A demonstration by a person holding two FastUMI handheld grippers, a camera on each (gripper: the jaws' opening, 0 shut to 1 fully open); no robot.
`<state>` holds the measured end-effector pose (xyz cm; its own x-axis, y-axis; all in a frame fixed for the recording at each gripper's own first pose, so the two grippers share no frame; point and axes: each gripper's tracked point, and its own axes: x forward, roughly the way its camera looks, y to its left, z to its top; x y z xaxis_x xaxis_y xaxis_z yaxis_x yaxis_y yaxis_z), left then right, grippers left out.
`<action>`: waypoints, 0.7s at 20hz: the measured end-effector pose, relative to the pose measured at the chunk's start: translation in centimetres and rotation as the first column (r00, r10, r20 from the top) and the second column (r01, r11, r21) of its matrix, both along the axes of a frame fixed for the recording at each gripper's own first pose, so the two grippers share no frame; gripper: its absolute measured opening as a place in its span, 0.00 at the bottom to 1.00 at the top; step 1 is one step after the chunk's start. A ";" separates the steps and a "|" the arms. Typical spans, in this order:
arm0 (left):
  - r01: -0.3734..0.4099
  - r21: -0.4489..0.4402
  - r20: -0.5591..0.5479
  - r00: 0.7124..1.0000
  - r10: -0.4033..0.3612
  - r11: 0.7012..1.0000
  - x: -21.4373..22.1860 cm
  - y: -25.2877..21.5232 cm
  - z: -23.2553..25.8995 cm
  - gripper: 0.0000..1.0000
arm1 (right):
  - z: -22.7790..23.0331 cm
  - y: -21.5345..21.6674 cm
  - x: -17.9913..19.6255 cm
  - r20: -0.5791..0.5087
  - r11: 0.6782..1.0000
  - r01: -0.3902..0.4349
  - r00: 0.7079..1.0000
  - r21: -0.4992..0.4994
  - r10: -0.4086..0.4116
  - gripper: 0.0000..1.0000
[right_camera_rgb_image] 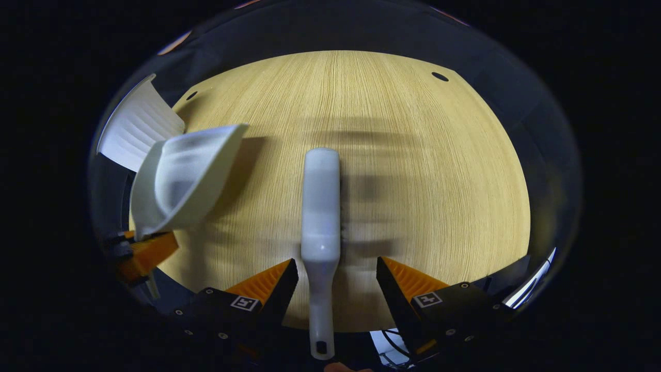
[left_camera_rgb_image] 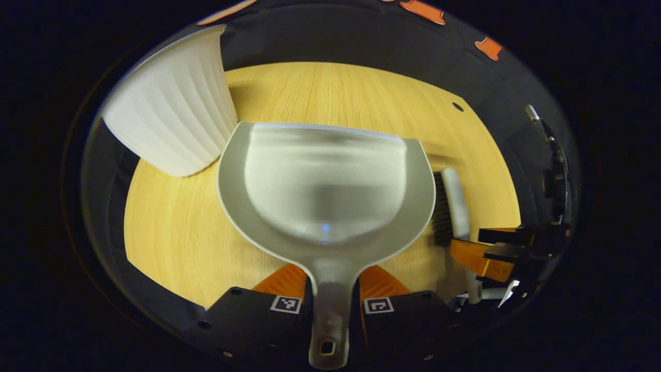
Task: Pick up the small broom and dustpan from the desktop, sweep the trash into the dustpan with the broom, and then empty the trash into the garbage bin.
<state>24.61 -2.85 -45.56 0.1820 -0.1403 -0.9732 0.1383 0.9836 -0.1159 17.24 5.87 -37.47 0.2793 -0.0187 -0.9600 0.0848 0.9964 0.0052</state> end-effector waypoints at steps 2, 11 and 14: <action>-0.004 -0.002 -0.034 0.999 0.004 1.000 -0.3 -0.4 -0.9 0.29 | -0.1 -0.1 0.0 0.000 1.000 -0.003 1.000 -0.007 0.003 0.93; -0.024 0.003 -0.099 0.995 0.024 1.000 0.7 -1.3 -2.3 0.32 | -0.2 0.0 -0.1 -0.010 1.000 -0.004 1.000 -0.013 0.004 0.93; -0.020 -0.015 -0.118 0.993 0.019 1.000 1.1 -0.9 -2.2 0.35 | -0.1 -0.1 -0.1 -0.005 1.000 0.000 1.000 -0.014 0.000 0.93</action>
